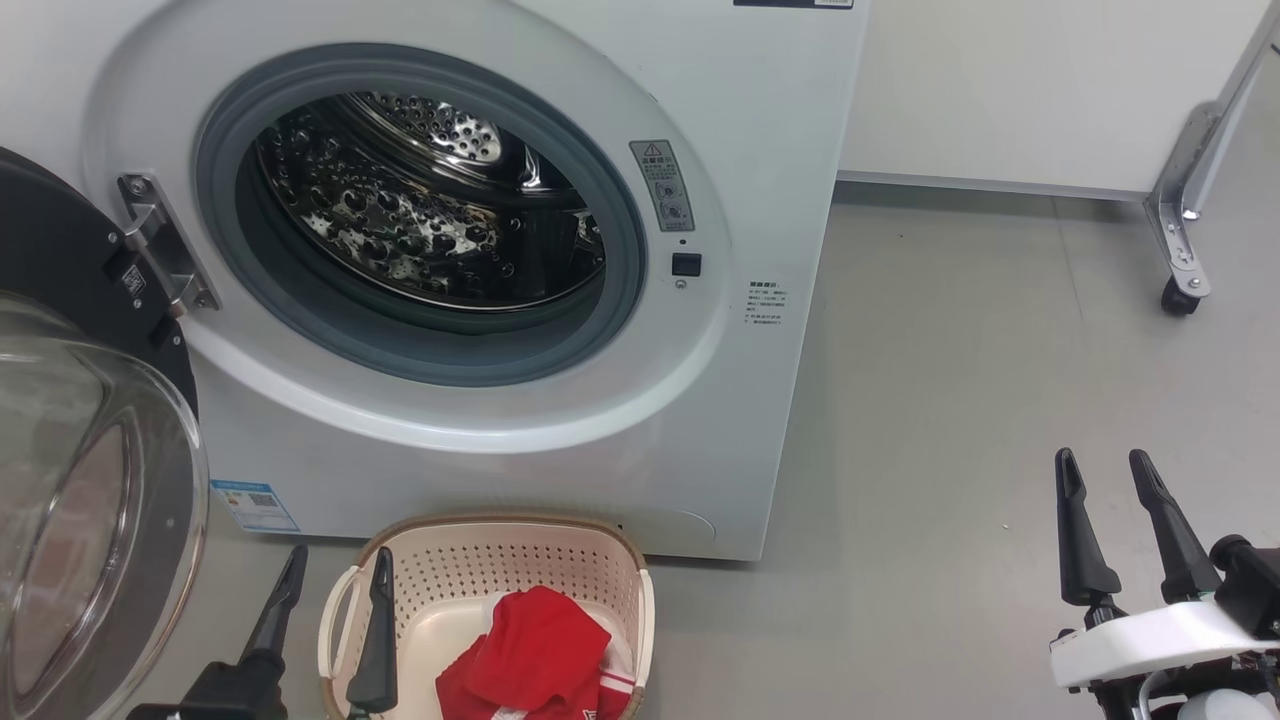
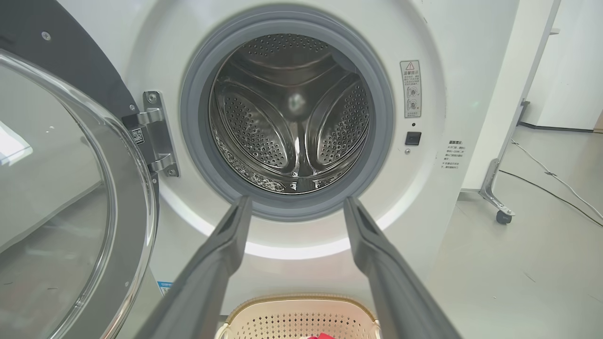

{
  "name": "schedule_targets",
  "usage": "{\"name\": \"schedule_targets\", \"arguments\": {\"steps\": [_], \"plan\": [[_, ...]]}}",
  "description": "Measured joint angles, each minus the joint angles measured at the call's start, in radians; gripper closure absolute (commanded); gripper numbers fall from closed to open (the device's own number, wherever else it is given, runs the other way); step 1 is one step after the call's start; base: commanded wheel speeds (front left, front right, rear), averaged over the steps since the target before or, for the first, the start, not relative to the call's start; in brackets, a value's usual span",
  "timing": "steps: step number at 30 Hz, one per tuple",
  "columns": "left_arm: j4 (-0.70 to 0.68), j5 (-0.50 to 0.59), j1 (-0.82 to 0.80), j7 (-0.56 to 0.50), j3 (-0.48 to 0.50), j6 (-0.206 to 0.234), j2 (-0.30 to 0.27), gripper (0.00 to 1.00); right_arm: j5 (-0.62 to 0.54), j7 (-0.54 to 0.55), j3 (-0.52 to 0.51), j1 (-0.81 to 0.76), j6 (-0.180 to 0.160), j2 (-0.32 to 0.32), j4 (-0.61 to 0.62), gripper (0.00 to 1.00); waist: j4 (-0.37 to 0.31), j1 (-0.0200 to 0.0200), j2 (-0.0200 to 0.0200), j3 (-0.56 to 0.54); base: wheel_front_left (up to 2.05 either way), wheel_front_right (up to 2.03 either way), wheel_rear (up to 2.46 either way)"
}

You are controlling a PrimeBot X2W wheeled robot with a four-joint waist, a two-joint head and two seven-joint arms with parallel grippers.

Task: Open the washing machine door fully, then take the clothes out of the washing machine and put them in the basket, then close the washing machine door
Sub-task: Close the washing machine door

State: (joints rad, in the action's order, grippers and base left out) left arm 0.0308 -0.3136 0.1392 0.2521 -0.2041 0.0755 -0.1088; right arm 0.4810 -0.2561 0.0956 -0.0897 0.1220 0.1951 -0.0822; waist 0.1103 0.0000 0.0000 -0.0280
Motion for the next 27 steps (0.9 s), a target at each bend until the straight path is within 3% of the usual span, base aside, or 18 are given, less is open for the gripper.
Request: {"name": "schedule_targets", "arguments": {"steps": [27], "plan": [[-0.011,0.008,0.005,0.000,-0.010,0.007,0.002,0.00,-0.001,0.000,0.005,0.000,0.000,-0.002,-0.004,0.00,0.001,0.0000,0.0000,0.003,-0.85,0.85,0.00]]}}
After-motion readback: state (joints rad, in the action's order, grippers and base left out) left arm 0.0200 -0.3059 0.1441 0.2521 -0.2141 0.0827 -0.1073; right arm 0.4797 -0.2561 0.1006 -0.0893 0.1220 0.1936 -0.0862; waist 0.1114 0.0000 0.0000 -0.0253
